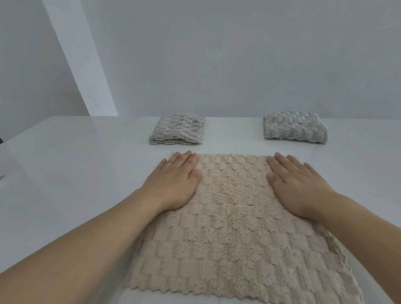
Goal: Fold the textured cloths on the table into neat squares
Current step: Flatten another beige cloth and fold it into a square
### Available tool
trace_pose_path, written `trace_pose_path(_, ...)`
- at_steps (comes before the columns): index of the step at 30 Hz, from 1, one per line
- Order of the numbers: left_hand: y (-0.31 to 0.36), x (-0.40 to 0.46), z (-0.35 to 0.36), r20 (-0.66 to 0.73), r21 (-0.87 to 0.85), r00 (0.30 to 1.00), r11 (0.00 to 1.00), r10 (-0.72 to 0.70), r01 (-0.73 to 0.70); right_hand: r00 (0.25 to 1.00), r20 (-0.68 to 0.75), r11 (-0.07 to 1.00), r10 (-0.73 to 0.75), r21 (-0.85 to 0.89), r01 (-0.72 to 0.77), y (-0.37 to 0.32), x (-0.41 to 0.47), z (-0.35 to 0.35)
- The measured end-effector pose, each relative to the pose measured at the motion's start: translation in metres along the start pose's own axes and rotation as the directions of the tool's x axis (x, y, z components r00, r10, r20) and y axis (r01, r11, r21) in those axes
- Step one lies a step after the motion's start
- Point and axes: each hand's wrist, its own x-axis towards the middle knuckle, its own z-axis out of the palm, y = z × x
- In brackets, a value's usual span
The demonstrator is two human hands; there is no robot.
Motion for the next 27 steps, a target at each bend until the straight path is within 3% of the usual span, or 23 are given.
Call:
trace_pose_path(5,-0.008,-0.006,-0.012,0.046,0.095,0.996,0.993,-0.076,0.072,0.991,0.046,0.976,0.122,-0.186,-0.111,-0.003,-0.005,-0.013)
trace_pose_path(7,0.009,-0.01,-0.02,-0.019,0.159,0.997,0.984,-0.074,0.076,0.994,-0.006,0.961,0.109,-0.256,-0.107,-0.02,-0.008,-0.027)
trace_pose_path(10,0.042,-0.04,-0.013,-0.114,0.044,0.992,0.998,0.045,-0.04,0.997,-0.073,0.989,0.035,-0.138,-0.045,-0.05,-0.025,-0.028)
trace_pose_path(15,0.058,-0.065,0.011,-0.009,0.02,0.997,0.996,0.082,-0.082,1.0,-0.023,0.999,-0.001,0.041,0.002,-0.063,-0.05,0.014)
trace_pose_path(19,0.04,-0.069,0.006,0.011,0.018,0.997,0.997,0.079,-0.08,1.0,-0.008,1.0,-0.016,0.016,0.016,-0.042,-0.056,0.008)
trace_pose_path(25,0.017,-0.084,-0.007,0.059,0.029,0.997,0.999,-0.047,0.045,0.976,0.048,0.974,0.211,-0.096,-0.206,-0.004,-0.086,-0.01)
trace_pose_path(27,0.036,-0.088,-0.013,0.028,0.049,0.997,0.996,-0.071,0.07,0.983,-0.002,0.971,0.183,-0.156,-0.181,-0.023,-0.089,-0.018)
